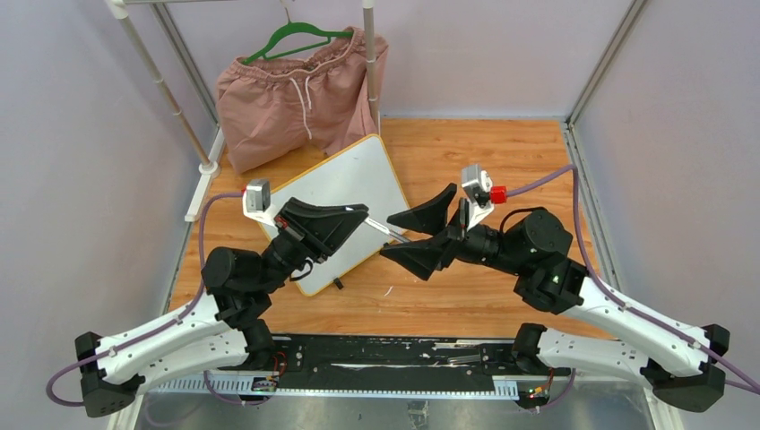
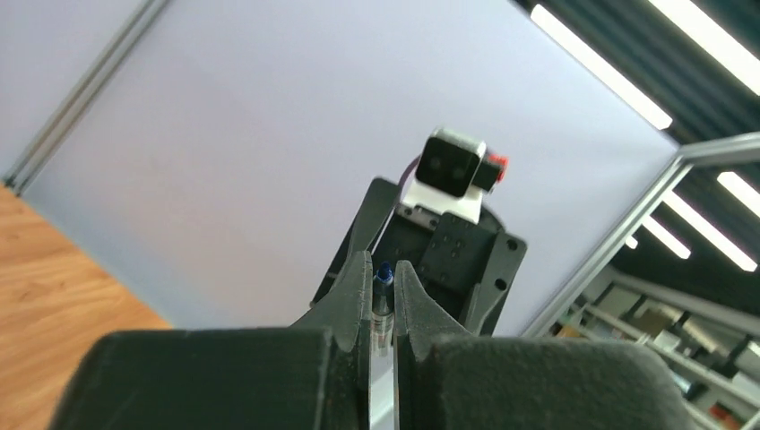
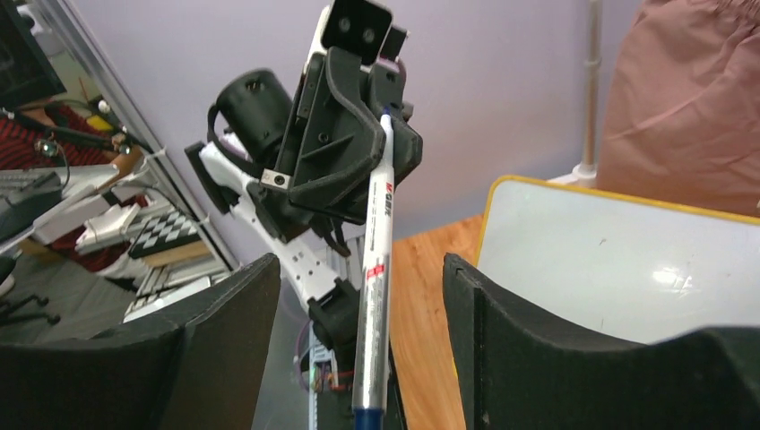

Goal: Write a sentence on the whiteboard
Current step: Adjust the whiteboard marker.

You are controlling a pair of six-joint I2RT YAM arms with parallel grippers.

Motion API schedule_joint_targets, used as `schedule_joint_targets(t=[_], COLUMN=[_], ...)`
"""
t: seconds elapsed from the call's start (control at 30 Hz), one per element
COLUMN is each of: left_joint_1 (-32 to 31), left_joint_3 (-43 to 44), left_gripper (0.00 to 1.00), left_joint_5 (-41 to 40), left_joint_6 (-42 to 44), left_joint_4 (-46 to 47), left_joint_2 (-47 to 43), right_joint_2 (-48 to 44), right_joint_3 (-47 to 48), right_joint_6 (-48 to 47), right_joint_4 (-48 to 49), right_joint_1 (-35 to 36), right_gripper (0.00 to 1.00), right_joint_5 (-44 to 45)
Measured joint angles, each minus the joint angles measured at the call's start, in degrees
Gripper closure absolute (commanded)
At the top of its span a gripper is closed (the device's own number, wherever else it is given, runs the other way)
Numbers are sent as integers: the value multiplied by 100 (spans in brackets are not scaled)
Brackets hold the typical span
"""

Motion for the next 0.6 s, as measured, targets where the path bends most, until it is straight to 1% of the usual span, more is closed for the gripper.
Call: schedule_joint_targets(t=[0.17,0.37,0.6], left_joint_1=[0,0,0], left_joint_3=[-236,-245,-258], left_gripper=[100,100,100], left_joint_5=[-608,-951,-1169], left_joint_6=[-295,-605,-839], left_joint_4=[1025,2055,2343], left_joint_2=[94,431,616], right_joint_2=[190,603,911], right_joint_3=[-122,-116,-59], right_joint_6=[162,361,505], right_joint_4=[960,1770,2269], right_joint_1=[0,0,0], right_gripper=[32,41,37], right_joint_5=[341,713,863])
